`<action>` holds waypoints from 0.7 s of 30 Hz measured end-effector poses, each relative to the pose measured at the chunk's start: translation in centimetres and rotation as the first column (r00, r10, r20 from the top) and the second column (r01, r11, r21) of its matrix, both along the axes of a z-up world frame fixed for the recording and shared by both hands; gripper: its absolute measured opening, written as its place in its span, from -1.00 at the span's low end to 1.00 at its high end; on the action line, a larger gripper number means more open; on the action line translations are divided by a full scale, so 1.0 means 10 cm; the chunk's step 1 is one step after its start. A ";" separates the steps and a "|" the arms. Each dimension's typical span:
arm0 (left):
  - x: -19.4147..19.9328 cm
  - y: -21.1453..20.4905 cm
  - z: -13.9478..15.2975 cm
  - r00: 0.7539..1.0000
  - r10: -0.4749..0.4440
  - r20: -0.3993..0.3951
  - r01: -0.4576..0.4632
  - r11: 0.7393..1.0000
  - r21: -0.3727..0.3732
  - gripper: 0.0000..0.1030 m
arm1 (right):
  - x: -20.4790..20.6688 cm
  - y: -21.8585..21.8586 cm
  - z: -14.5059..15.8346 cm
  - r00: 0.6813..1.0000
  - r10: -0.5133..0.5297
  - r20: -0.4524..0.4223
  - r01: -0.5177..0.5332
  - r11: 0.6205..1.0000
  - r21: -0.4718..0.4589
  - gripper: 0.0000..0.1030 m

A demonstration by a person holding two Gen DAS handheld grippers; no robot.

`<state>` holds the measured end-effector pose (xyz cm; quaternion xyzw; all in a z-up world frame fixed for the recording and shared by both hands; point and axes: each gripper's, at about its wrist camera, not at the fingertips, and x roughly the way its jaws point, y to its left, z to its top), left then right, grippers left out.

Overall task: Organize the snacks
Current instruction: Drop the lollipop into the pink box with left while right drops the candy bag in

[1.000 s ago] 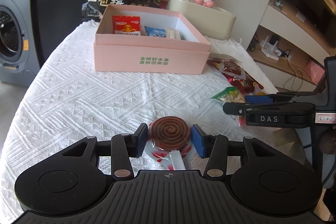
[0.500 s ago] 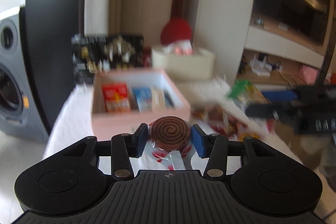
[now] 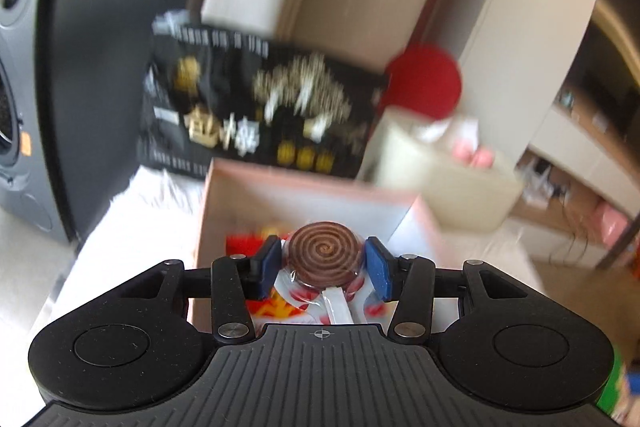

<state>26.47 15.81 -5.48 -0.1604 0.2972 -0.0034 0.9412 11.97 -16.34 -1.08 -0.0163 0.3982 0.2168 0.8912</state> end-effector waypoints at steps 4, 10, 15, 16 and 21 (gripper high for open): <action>-0.09 0.12 -0.10 0.999 0.006 0.045 -0.004 0.999 -0.050 -0.01 | 0.18 -0.03 -0.20 0.998 -0.034 -0.043 0.034 0.999 -0.017 0.10; -0.19 0.06 0.01 0.999 -0.051 -0.006 0.052 0.996 0.076 -0.02 | 0.43 0.13 -0.37 0.997 -0.046 -0.062 0.045 0.999 -0.020 0.10; -0.22 -0.01 -0.08 0.985 -0.156 -0.067 0.161 0.985 0.068 -0.03 | 0.67 0.43 -0.41 0.999 -0.033 0.004 0.033 0.998 -0.054 0.10; -0.25 0.03 -0.08 0.988 -0.145 -0.044 0.147 0.989 0.036 -0.03 | 0.73 0.48 -0.41 0.999 -0.035 0.014 0.035 0.998 -0.056 0.10; -0.52 0.24 0.12 0.992 -0.015 0.128 0.023 0.998 -0.056 -0.04 | 1.12 0.73 -0.36 0.999 -0.035 0.040 0.033 0.999 0.042 0.12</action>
